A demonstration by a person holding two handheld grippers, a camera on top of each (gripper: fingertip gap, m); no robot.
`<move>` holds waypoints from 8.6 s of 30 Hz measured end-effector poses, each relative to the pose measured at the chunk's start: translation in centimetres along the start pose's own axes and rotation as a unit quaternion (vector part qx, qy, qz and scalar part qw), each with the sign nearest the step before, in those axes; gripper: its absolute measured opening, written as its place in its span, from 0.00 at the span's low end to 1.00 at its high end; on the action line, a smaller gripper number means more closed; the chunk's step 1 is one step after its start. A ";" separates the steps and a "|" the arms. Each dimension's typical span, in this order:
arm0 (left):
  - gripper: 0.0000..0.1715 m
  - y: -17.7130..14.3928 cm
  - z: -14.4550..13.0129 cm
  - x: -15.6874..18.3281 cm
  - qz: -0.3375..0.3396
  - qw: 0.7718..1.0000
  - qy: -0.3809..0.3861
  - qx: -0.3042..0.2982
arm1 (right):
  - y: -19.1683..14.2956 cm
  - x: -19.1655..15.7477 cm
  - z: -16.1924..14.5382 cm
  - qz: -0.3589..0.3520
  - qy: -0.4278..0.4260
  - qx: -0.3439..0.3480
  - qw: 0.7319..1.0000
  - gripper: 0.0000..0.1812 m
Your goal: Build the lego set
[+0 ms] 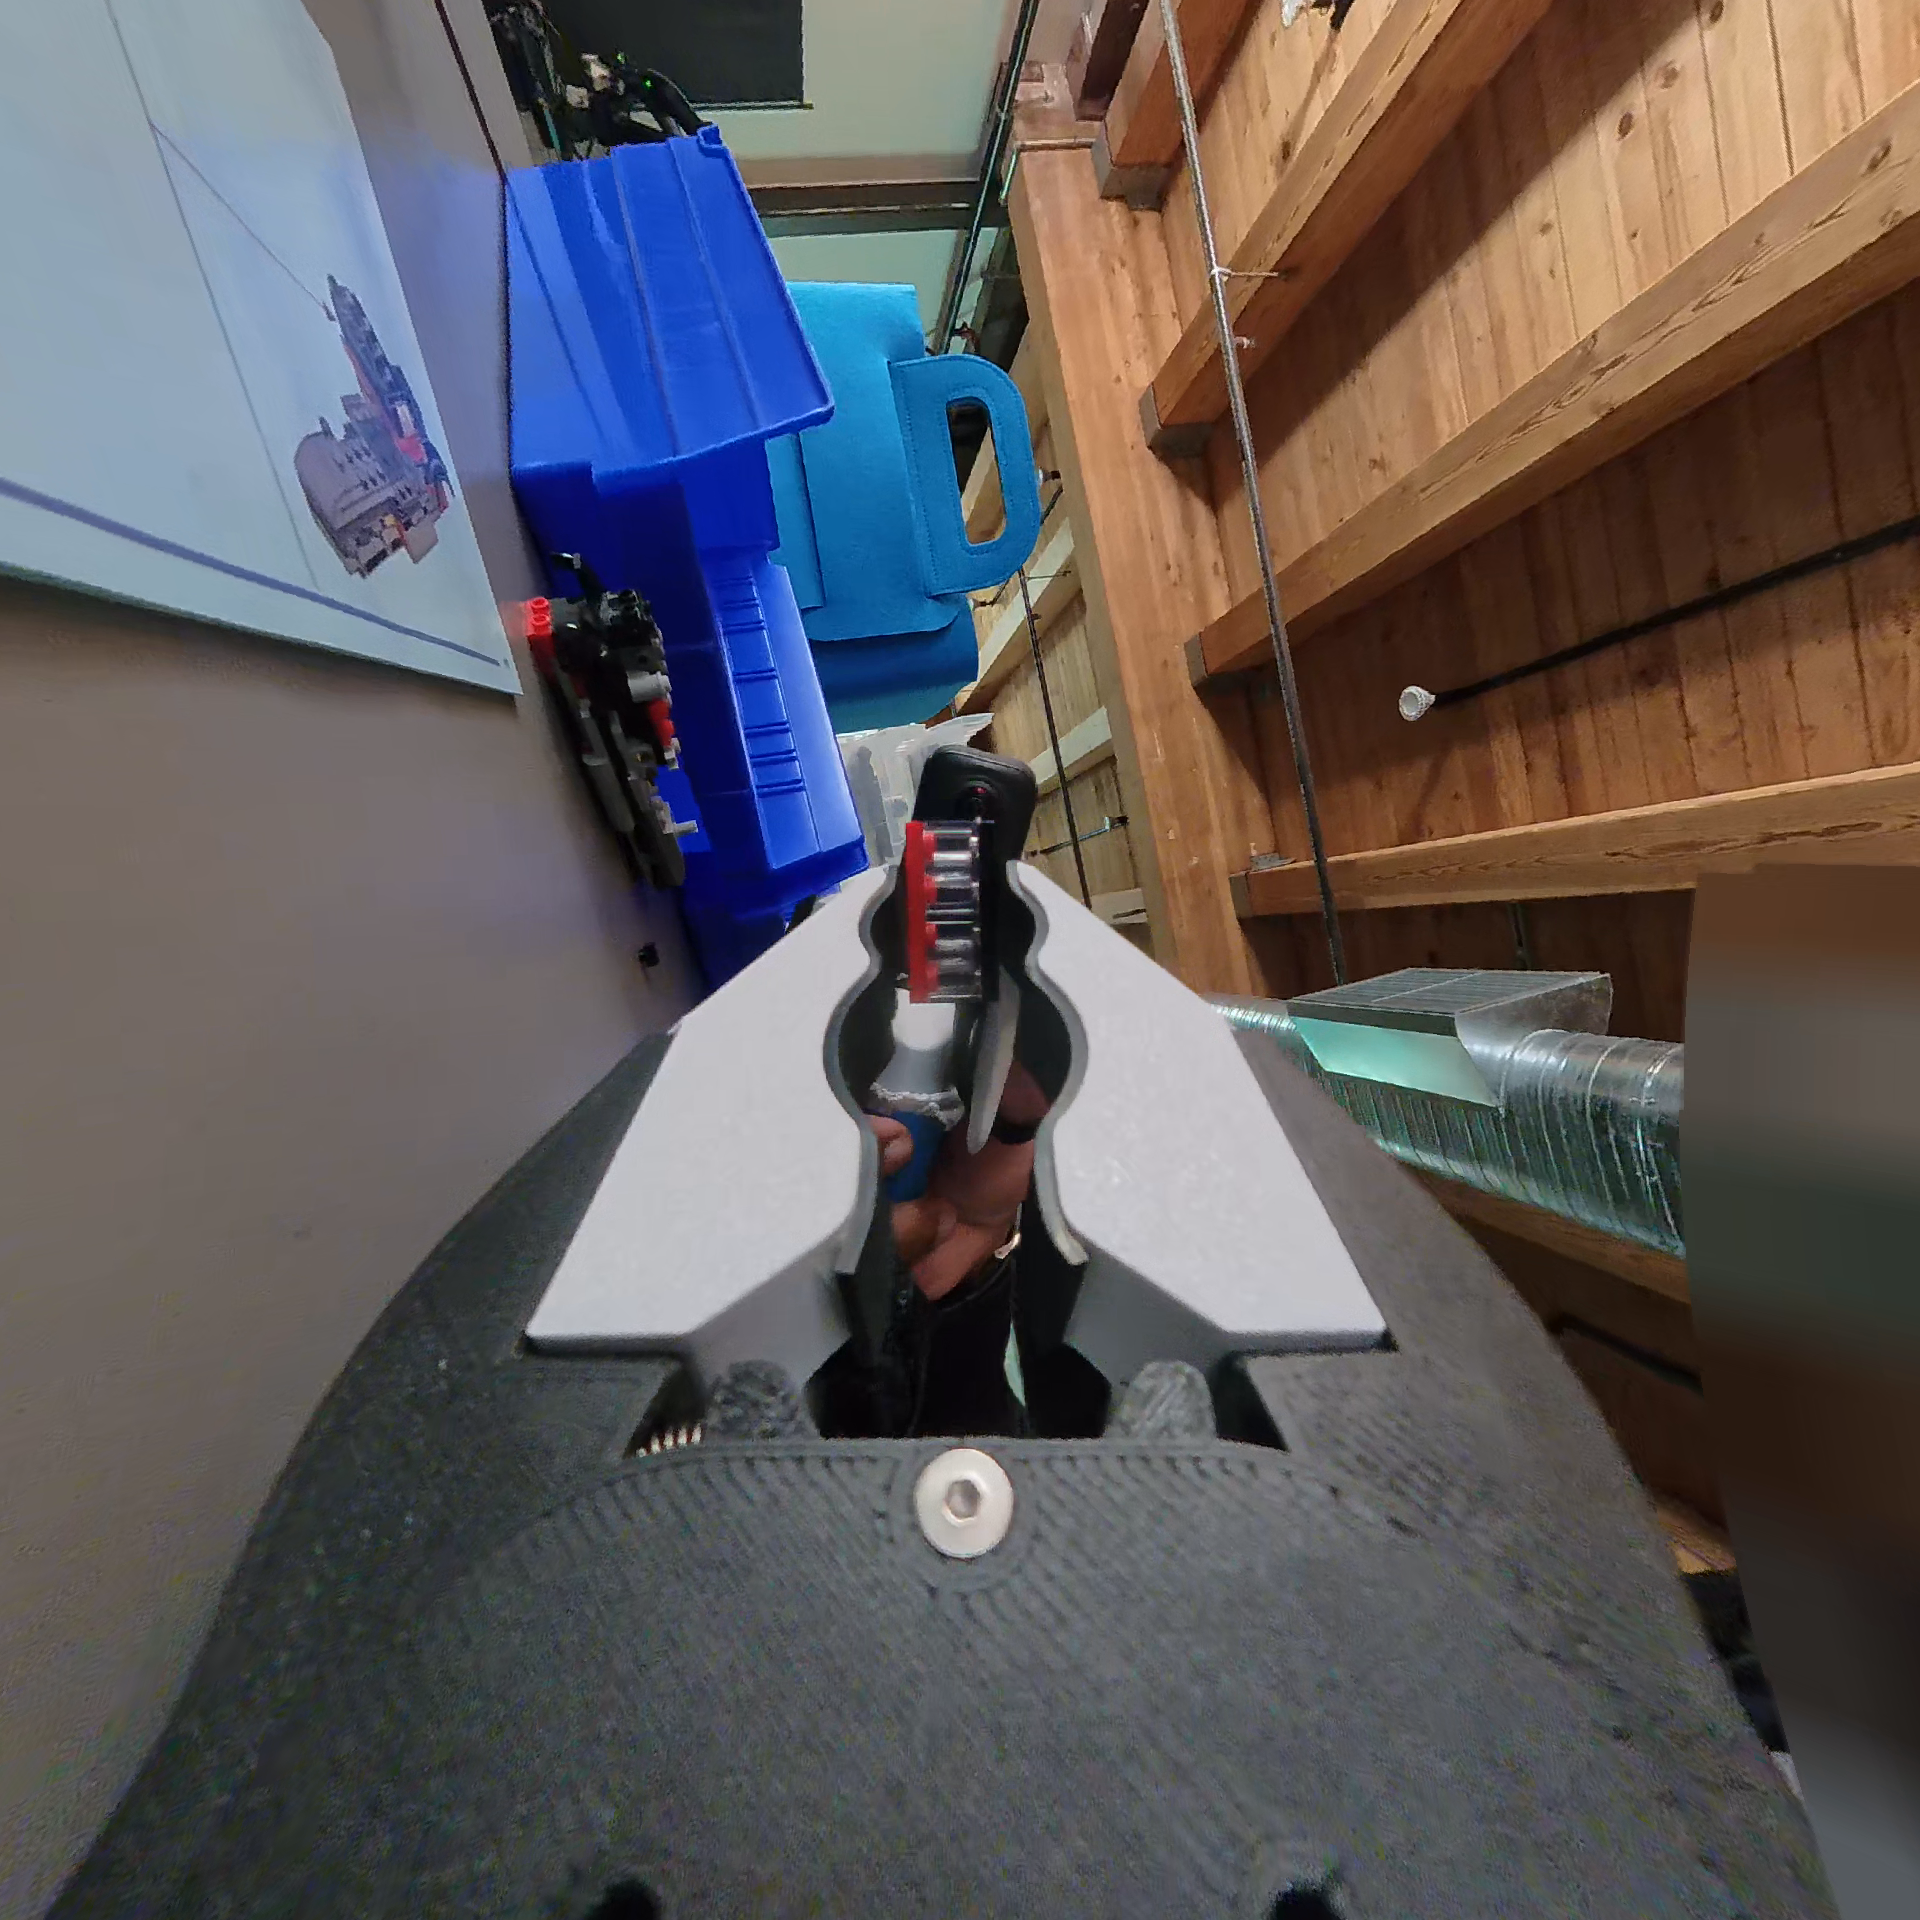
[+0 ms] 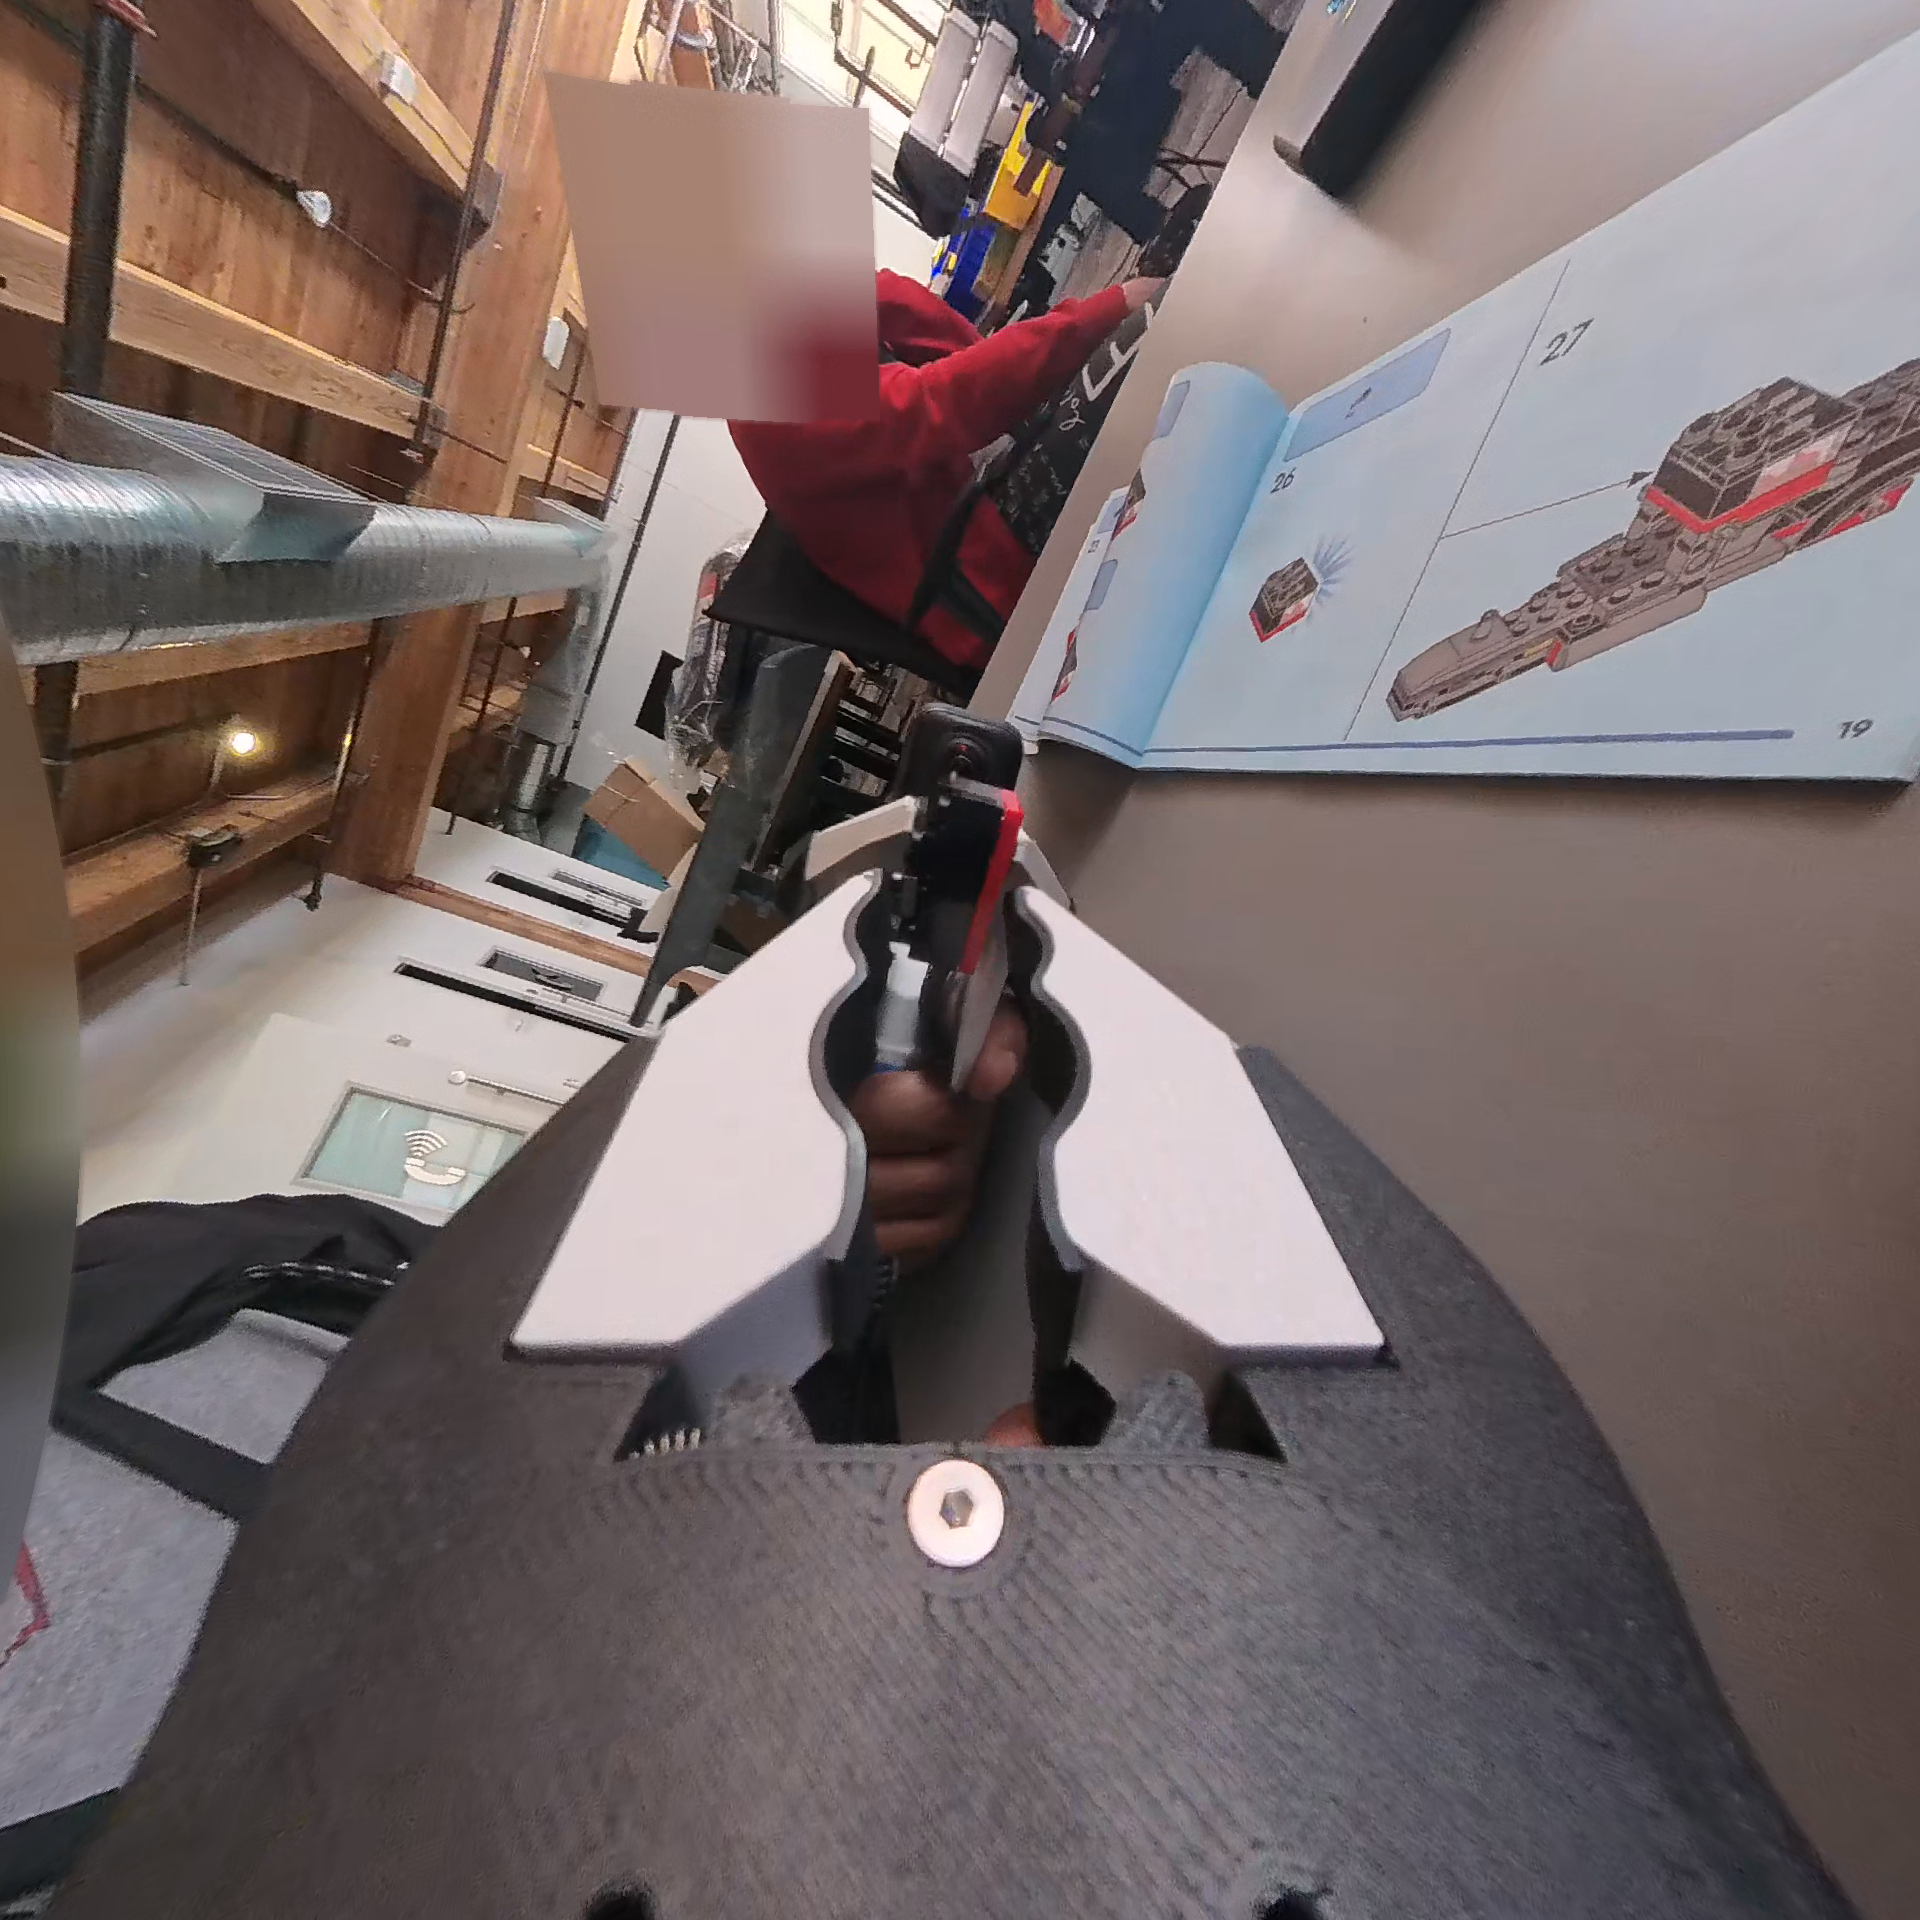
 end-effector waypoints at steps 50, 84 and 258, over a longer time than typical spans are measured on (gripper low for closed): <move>0.10 0.4 -0.9 2.1 -0.081 0.992 0.070 -0.069 | -0.7 -2.8 0.3 0.006 -0.054 0.041 0.998 0.10; 0.10 0.7 -1.4 2.7 -0.115 0.986 0.091 -0.076 | -1.3 -3.9 0.5 0.026 -0.100 0.054 0.993 0.10; 0.11 1.4 -5.0 1.4 -0.062 0.978 0.033 -0.196 | -2.8 -7.6 2.1 0.010 -0.530 -0.371 0.762 0.09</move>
Point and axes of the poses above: each gripper's, where its closed fingertips meet, y out along the fingers, z out of its top, x = y × z across the jaws, the point moved 7 cm from there along -y, back along the fingers, and after that the axes turned 9 degrees about x, right-handed, at the moved point
